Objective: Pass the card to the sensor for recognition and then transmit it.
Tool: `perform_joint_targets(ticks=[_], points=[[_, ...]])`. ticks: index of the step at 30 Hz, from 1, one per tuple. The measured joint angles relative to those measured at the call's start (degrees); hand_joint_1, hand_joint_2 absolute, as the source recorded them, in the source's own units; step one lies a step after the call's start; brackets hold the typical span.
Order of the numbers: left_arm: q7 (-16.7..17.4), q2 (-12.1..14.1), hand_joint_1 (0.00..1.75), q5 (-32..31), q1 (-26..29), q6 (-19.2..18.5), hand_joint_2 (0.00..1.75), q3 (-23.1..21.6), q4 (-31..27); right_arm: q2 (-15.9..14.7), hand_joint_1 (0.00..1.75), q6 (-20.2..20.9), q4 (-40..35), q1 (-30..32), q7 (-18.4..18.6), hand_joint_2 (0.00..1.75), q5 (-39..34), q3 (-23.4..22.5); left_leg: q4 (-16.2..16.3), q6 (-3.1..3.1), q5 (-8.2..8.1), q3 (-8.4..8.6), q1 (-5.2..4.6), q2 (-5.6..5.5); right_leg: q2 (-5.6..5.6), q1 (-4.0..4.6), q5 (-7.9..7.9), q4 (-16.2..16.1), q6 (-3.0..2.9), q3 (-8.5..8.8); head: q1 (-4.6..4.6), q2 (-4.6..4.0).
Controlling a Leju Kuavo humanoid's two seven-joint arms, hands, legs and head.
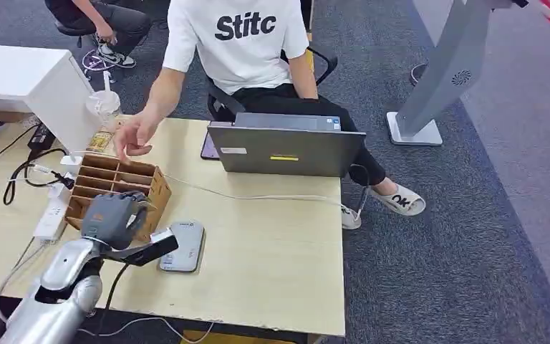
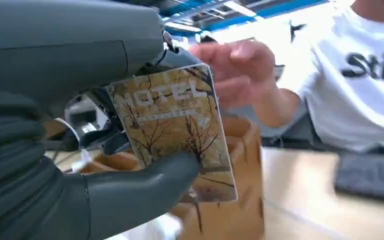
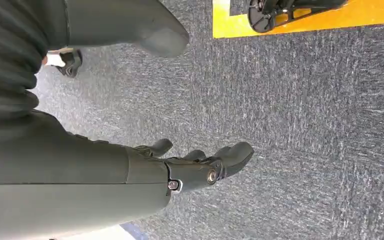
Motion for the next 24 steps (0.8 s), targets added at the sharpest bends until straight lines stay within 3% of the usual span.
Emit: perform_joint_targets(ticks=[8,24], points=[[-1.6,1.2,1.75,1.1,-1.1,1.0,1.75,6.0,-4.9,0.1,0.00,0.0,0.0,0.0,0.0,1.75,1.1,-0.4,0.0,0.00,0.00,0.01,-0.01,0.00,0.00,-0.01,0.00,0.0,0.00,0.00,-0.02,0.00],[-2.2,0.9,1.75,-1.1,-1.7,3.3,1.75,8.9,-5.6,0.3,0.00,-0.2,0.0,-0.1,0.3,1.75,2.4,-0.9,0.0,0.00,0.00,0.01,-0.01,0.00,0.01,-0.01,0.00,0.0,0.00,0.00,0.00,0.00]])
